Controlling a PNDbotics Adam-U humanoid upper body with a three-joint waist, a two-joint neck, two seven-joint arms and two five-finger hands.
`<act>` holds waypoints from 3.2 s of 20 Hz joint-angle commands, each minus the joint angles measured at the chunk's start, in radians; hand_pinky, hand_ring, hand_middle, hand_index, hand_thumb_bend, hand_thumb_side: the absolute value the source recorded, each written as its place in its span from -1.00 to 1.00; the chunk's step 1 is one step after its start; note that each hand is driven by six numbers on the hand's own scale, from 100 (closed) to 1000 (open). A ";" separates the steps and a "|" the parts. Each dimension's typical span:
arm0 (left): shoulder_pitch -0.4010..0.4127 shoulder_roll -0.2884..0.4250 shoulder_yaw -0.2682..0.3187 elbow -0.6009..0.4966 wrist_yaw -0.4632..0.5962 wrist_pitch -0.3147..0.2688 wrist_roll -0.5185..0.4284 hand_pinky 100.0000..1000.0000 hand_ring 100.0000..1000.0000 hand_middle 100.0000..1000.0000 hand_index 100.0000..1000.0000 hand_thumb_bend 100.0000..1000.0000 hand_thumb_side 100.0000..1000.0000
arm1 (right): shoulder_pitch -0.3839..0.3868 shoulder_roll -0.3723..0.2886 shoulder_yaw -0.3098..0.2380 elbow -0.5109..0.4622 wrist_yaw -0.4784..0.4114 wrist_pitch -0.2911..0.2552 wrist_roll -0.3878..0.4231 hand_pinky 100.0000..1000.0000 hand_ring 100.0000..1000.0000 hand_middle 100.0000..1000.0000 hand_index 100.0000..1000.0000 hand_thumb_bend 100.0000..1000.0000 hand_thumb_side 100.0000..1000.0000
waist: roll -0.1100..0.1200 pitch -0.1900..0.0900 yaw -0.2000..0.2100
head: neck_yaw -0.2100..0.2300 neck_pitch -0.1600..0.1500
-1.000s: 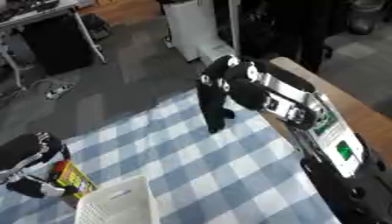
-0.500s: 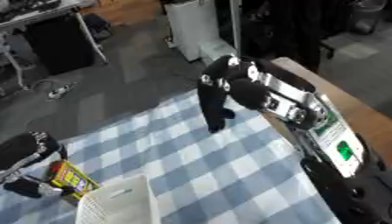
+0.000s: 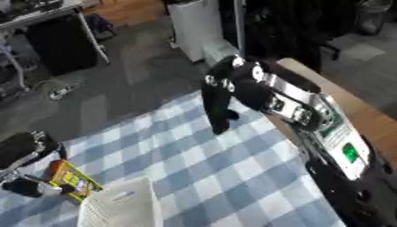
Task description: Pick up objects on the table and place them in the box.
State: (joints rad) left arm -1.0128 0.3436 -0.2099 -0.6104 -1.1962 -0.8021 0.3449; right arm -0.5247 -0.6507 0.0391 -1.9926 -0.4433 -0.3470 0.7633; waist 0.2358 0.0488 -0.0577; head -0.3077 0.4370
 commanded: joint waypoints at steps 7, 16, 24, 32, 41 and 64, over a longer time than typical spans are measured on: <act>-0.033 0.059 0.006 -0.035 0.028 -0.002 -0.011 -1.00 -1.00 -0.98 -0.51 0.04 -0.04 | -0.004 -0.015 -0.011 -0.007 -0.001 -0.147 0.144 -1.00 -0.56 -0.33 -0.10 -1.00 1.00 | -0.010 -0.022 0.008 | 0.008 -0.018; -0.050 0.084 0.006 -0.050 0.037 0.001 -0.015 -1.00 -1.00 -1.00 -0.53 0.03 -0.04 | 0.001 -0.016 -0.017 -0.007 -0.006 -0.140 0.144 -1.00 -0.56 -0.33 -0.10 -1.00 1.00 | -0.010 -0.031 0.012 | 0.008 -0.022; -0.067 0.104 0.007 -0.065 0.042 0.008 -0.012 -1.00 -1.00 -1.00 -0.53 0.02 -0.05 | 0.004 -0.017 -0.024 -0.007 -0.014 -0.128 0.144 -1.00 -0.56 -0.33 -0.10 -1.00 1.00 | -0.010 -0.041 0.016 | 0.009 -0.029; -0.090 0.117 0.008 -0.077 0.042 0.016 -0.021 -1.00 -1.00 -1.00 -0.54 0.01 -0.05 | 0.009 -0.019 -0.030 -0.007 -0.023 -0.118 0.144 -1.00 -0.56 -0.33 -0.10 -1.00 1.00 | -0.010 -0.052 0.019 | 0.010 -0.037; -0.124 0.122 -0.001 -0.082 0.048 0.007 -0.033 -1.00 -1.00 -1.00 -0.54 0.01 -0.05 | 0.028 -0.022 -0.045 -0.007 -0.042 -0.094 0.144 -1.00 -0.56 -0.33 -0.10 -1.00 1.00 | -0.010 -0.088 0.030 | 0.004 -0.062; -0.156 0.142 -0.183 -0.338 0.521 -0.001 -0.296 -1.00 -1.00 -1.00 -0.53 0.02 -0.06 | 0.081 -0.042 -0.056 -0.007 -0.049 -0.094 0.144 -1.00 -0.56 -0.34 -0.11 -1.00 1.00 | -0.010 -0.142 0.061 | -0.162 -0.164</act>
State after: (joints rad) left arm -1.1439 0.4435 -0.3870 -0.9143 -0.7159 -0.8114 0.0665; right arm -0.4368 -0.6697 -0.0068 -1.9928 -0.4917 -0.3192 0.7911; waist 0.2364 -0.0815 -0.0012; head -0.4411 0.2943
